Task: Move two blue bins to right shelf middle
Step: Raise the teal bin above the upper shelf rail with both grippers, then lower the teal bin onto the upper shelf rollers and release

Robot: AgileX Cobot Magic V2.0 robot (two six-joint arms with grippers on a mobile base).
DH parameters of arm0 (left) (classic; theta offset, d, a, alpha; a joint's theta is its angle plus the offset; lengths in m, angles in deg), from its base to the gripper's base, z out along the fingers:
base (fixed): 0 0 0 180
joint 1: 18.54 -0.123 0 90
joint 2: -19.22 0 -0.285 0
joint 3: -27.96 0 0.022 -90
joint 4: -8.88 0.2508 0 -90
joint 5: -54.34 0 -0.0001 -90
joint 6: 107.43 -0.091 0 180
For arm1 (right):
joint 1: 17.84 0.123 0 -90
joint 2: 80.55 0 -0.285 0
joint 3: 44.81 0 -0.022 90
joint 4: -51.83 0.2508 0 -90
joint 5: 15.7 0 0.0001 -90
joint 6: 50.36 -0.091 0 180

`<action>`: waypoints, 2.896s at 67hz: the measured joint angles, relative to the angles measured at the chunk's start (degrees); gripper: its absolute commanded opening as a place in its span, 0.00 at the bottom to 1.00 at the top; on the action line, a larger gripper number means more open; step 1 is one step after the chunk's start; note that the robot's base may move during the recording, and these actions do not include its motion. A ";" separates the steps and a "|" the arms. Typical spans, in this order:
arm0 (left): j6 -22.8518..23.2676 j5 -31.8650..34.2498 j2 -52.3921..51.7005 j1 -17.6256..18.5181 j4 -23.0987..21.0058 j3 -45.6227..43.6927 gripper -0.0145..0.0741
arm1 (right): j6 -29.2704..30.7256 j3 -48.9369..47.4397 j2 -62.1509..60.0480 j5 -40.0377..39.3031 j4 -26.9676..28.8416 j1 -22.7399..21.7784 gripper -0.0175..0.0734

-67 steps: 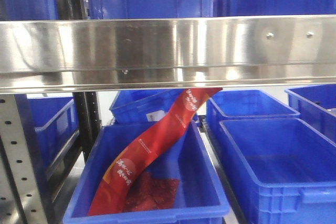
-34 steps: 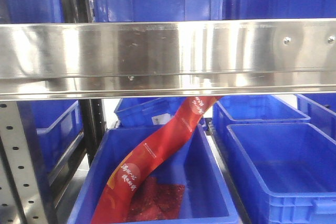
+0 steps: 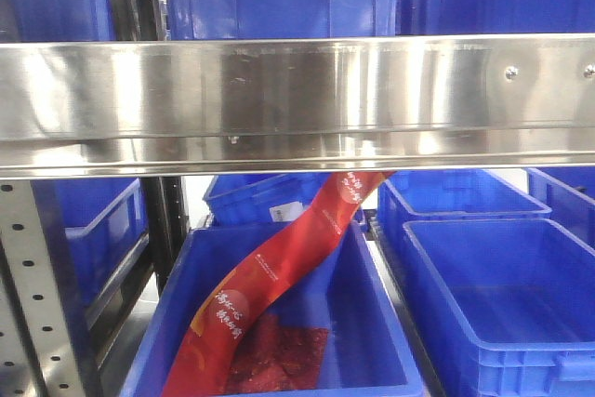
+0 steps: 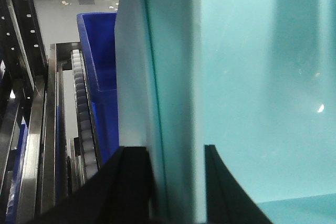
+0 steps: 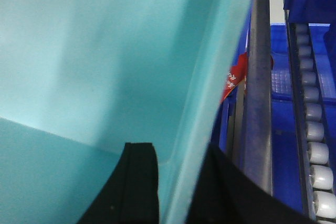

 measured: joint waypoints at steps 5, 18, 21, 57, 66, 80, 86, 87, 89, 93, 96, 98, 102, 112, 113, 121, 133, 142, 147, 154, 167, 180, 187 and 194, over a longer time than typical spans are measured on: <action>0.00 0.00 0.00 0.00 0.00 0.00 0.04 | 0.00 0.00 0.00 0.00 0.00 0.00 0.01; 0.00 0.00 0.00 0.00 0.00 0.00 0.04 | 0.00 0.00 0.00 0.00 0.00 0.00 0.01; 0.00 -0.12 0.00 0.00 0.00 0.00 0.04 | 0.00 0.00 0.00 0.00 0.00 0.00 0.01; 3.54 -11.29 8.01 -0.32 1.46 3.57 0.04 | -8.00 0.12 8.08 3.58 -4.89 -0.09 0.01; 4.03 -11.37 10.05 -0.32 1.23 7.32 0.04 | -9.89 0.12 10.57 4.47 -6.35 -0.09 0.01; 4.13 -8.44 11.57 -0.32 1.15 10.06 0.04 | -10.14 0.12 13.69 4.58 -7.18 -0.09 0.01; 4.26 -7.51 12.22 -0.32 2.23 10.13 0.04 | -10.14 0.12 14.98 4.34 -7.18 -0.09 0.01; 4.26 -7.38 12.35 -0.32 2.52 10.13 0.04 | -10.14 0.12 15.16 4.14 -7.18 -0.09 0.01; 4.37 -7.38 12.50 -0.32 2.92 10.13 0.04 | -10.14 0.12 15.51 3.98 -7.07 -0.09 0.01; 4.37 -7.38 12.91 -0.32 3.63 10.13 0.04 | -10.14 0.12 16.08 3.29 -6.78 -0.09 0.01; 4.48 -7.51 13.15 -0.32 3.89 10.13 0.04 | -10.14 0.12 16.24 2.93 -6.67 -0.09 0.01; 4.48 -7.51 13.29 -0.32 4.03 10.13 0.06 | -10.14 0.12 16.35 2.82 -6.67 -0.09 0.01; 4.48 -7.51 13.40 -0.32 4.12 10.13 0.14 | -10.25 0.12 16.48 2.70 -6.67 -0.09 0.02; 4.48 -7.61 13.40 -0.32 4.14 10.13 0.46 | -10.25 0.12 16.60 1.60 -6.67 -0.09 0.32; 4.48 -7.61 13.40 -0.32 3.99 10.13 0.49 | -10.25 0.12 16.63 1.21 -6.52 -0.09 0.35; 4.48 -6.85 13.40 -0.12 2.51 10.02 0.65 | -10.25 -0.12 16.63 -1.78 -5.15 0.02 0.55; 4.28 -6.09 13.40 0.23 1.77 9.05 0.65 | -10.25 -0.23 16.52 -2.57 -4.80 0.25 0.55; 4.28 -7.64 13.29 0.23 1.77 6.81 0.63 | -10.25 -0.23 15.40 -2.31 -4.80 0.25 0.55; 4.28 -9.78 13.18 0.23 1.77 4.74 0.54 | -10.25 -0.23 14.16 -2.17 -4.80 0.25 0.47; 4.72 -13.12 12.45 0.23 1.77 1.77 0.26 | -10.14 -0.23 11.76 -2.08 -4.80 0.25 0.24; 4.86 -13.96 11.91 0.23 -2.61 -0.33 0.04 | -10.14 -0.23 8.61 -2.04 -4.70 0.25 0.01; 4.91 -12.55 8.58 0.71 -3.02 0.60 0.04 | -8.22 0.54 5.53 -2.90 -4.57 0.25 0.01; 4.91 -5.42 3.57 0.71 -2.38 7.33 0.04 | -6.91 6.39 1.57 -8.49 -4.67 0.36 0.01; 4.91 5.12 -3.50 0.71 -2.26 18.14 0.04 | -6.66 16.43 -4.15 -18.16 -4.88 0.46 0.01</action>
